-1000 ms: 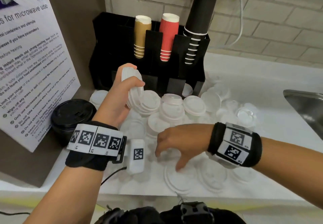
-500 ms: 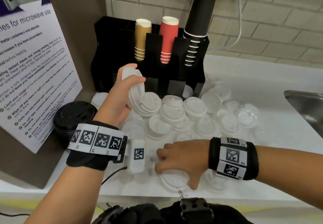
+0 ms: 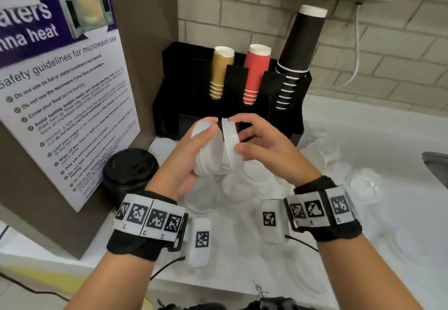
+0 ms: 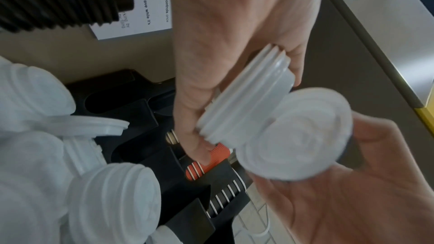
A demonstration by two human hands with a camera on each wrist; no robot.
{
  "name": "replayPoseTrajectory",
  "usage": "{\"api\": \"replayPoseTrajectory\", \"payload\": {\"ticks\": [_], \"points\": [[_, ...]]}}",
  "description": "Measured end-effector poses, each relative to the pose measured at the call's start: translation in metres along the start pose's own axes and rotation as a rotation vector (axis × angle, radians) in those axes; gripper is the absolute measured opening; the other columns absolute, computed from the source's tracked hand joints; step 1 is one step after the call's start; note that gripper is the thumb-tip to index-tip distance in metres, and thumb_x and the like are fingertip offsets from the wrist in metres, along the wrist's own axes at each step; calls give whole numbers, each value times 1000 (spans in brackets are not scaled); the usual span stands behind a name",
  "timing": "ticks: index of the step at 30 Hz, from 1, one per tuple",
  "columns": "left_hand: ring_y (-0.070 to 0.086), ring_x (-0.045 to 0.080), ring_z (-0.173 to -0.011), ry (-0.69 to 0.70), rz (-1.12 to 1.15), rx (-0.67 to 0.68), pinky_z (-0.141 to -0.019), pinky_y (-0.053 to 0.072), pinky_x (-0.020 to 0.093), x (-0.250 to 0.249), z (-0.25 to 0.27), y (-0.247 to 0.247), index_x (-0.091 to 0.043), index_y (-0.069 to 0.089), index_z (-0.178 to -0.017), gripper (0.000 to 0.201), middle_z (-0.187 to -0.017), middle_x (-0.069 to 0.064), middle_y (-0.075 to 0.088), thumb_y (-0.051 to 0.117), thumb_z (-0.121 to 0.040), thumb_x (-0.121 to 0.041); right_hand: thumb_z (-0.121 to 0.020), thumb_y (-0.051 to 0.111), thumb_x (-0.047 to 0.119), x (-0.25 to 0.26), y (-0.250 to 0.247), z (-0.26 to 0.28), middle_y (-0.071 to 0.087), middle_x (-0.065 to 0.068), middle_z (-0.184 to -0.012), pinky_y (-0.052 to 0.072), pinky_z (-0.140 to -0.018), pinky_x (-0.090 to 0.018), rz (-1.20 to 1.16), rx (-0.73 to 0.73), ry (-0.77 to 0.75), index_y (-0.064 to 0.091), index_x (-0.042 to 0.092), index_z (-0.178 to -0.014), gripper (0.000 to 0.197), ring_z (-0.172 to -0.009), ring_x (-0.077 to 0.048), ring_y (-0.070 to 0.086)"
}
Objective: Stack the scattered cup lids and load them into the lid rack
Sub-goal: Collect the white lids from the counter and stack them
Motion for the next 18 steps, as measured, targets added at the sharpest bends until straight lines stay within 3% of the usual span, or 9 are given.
{"api": "replayPoseTrajectory", "payload": {"ticks": [6, 11, 14, 18], "points": [[57, 31, -124, -42, 73, 70, -107, 41, 55, 5, 4, 8, -22, 41, -143, 79, -136, 11, 58, 59, -76, -59, -78, 78, 14, 2, 22, 3, 60, 19, -110, 56, -76, -26, -60, -48, -84, 57, 40, -121, 54, -97, -6, 61], [57, 32, -124, -3, 47, 51, -106, 41, 56, 4, 6, 10, -14, 41, -143, 71, -136, 14, 58, 44, -87, -58, -76, 79, 11, 2, 27, 4, 58, 11, -117, 57, -79, -27, -88, -92, -111, 58, 35, -122, 57, -102, -7, 59], [58, 32, -122, -21, 65, 30, -103, 45, 54, 7, 5, 10, -14, 42, -142, 79, -136, 16, 56, 53, -80, -62, -76, 79, 12, 1, 30, 3, 57, 10, -118, 58, -80, -29, -83, -107, -114, 57, 35, -124, 58, -104, -9, 59], [66, 26, -109, -36, 61, -21, -84, 57, 41, 5, 0, -1, -16, 50, -133, 57, -123, 12, 65, 66, -81, -34, -80, 76, 24, 0, 33, -1, 60, 9, -118, 54, -78, -20, -100, -60, -97, 56, 38, -127, 54, -104, -6, 61]]}}
Point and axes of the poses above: each hand's wrist, its own z-axis away from the middle knuckle, its own y-axis out of the palm, x = y × z, the point moved 8 cm from there along -z, towards the middle knuckle
